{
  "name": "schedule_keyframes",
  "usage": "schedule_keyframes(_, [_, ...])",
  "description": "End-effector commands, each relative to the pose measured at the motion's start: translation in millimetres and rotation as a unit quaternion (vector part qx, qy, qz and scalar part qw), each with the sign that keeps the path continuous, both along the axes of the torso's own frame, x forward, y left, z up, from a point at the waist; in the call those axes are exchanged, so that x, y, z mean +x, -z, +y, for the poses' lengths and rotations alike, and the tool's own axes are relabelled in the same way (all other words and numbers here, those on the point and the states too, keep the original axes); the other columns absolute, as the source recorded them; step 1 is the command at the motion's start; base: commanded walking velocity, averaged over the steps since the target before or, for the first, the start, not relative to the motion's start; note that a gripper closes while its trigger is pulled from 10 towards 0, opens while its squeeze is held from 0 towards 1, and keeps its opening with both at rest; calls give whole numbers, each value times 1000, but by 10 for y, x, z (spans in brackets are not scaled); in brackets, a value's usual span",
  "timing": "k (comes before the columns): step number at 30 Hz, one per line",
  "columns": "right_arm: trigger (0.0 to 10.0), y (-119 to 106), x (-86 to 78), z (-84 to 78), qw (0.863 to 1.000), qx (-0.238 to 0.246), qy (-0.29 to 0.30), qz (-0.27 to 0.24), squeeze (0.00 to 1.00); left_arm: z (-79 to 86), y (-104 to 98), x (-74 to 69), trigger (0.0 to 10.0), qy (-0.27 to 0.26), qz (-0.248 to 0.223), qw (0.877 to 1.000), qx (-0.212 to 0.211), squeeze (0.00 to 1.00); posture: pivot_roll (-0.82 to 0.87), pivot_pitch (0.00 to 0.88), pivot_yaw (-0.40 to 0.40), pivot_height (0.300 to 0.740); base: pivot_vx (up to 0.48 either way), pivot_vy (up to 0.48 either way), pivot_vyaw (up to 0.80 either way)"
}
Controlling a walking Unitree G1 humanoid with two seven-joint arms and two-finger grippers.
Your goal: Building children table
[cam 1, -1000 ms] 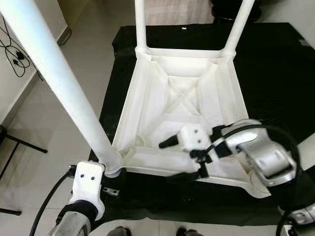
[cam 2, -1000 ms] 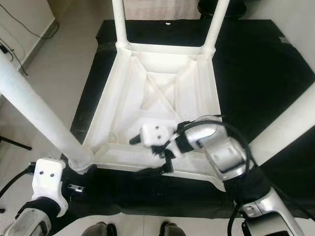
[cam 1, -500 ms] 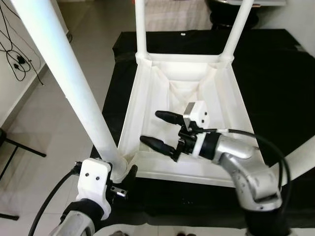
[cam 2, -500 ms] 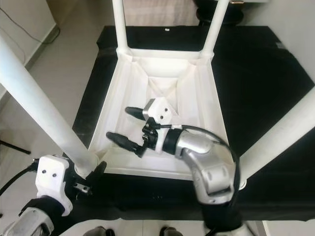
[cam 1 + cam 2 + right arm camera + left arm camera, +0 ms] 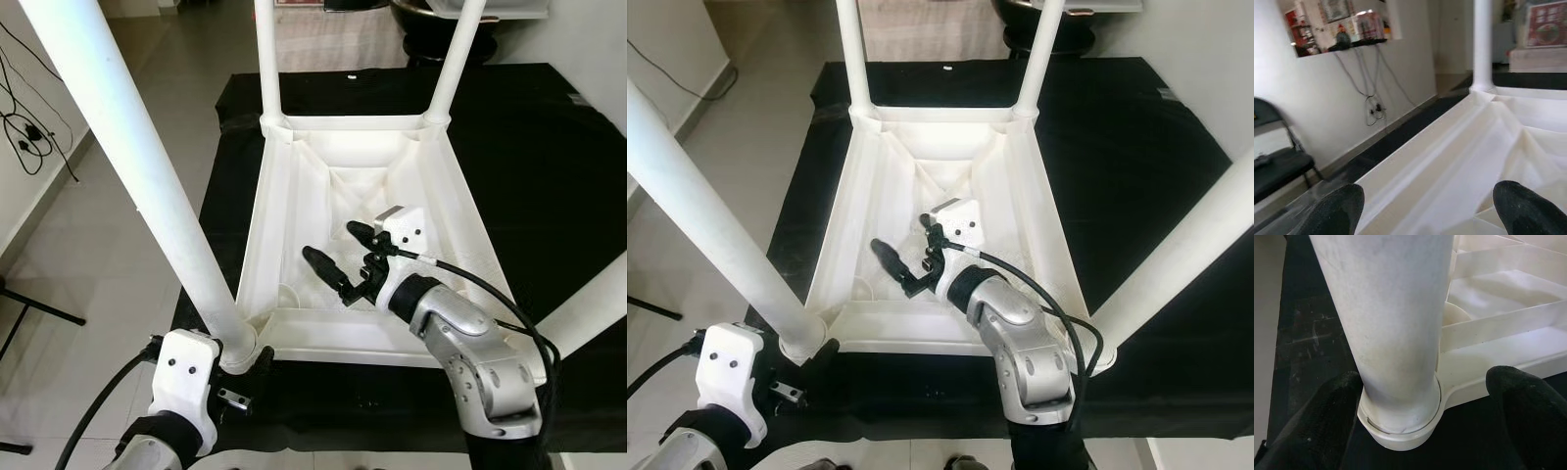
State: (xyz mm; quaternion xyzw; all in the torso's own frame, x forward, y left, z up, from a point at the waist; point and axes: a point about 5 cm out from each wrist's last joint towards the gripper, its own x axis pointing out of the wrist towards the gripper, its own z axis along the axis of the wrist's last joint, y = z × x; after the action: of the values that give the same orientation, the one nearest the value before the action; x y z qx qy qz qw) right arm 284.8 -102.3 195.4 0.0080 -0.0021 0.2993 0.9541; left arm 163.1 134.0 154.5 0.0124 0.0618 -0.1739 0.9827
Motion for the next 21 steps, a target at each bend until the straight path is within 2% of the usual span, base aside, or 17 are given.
schedule_keyframes(1, [10000, 73, 13, -7, 1000, -9, 19, 17, 0, -13, 2, -53, 10000, 18, 11, 1000, 2, 0, 30, 149, 0, 740, -262, 0, 0])
schedule_keyframes(16, [10000, 55, 49, 18, 999, -11, 43, 1, 0, -26, -9, -106, 10000, 22, 17, 1000, -4, 0, 38, 152, 2, 740, -264, 0, 0])
schedule_keyframes(20, [10000, 61, 64, 16, 998, -25, 50, -8, 0, -13, -15, -77, 10000, 16, 12, 1000, -2, 0, 39, 151, 1, 740, -251, 0, 0])
schedule_keyframes(21, [10000, 68, 73, 14, 998, -30, 53, -11, 0, 15, -30, -32, 10000, 2, 2, 1000, 1, 0, 37, 150, 1, 740, 0, 0, 0])
